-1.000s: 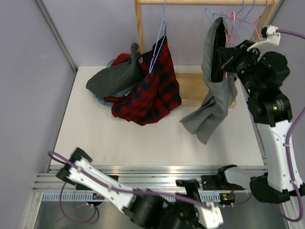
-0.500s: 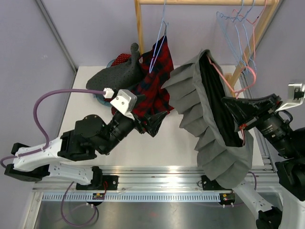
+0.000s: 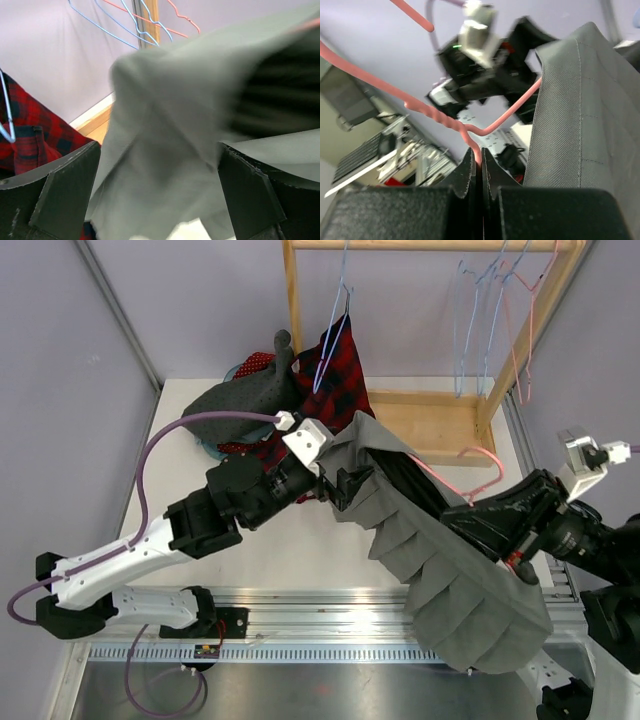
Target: Remove the skirt from the hanger
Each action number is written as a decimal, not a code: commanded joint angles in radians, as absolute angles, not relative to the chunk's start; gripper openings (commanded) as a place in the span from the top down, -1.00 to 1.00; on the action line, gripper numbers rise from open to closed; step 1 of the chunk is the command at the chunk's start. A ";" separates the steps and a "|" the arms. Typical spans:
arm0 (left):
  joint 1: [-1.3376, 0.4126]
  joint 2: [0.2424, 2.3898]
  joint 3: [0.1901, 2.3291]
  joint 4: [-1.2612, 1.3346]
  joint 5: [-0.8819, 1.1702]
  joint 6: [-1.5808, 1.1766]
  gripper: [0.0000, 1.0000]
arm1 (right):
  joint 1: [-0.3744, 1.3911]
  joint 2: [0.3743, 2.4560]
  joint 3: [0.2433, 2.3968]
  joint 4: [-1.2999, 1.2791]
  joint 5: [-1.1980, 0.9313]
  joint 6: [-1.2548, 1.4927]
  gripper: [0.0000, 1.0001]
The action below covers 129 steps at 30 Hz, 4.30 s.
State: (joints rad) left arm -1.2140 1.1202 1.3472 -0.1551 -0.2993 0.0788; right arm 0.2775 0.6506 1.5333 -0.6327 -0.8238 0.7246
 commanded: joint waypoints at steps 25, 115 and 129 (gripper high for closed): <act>-1.071 0.821 1.328 -0.242 0.071 0.126 -0.97 | 0.278 0.644 1.519 -0.307 -1.198 1.158 1.00; -0.241 0.931 1.143 0.402 1.338 -0.701 -0.64 | 0.295 0.750 1.532 -0.121 -1.213 1.155 1.00; -0.451 1.049 1.160 0.426 1.247 -0.623 -0.54 | 0.293 0.747 1.522 -0.058 -1.213 1.218 1.00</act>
State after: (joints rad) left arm -0.4309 1.0386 1.1313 0.4030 1.2858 -0.6525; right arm 0.2901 0.7422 1.5105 -0.1745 -1.2232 1.1770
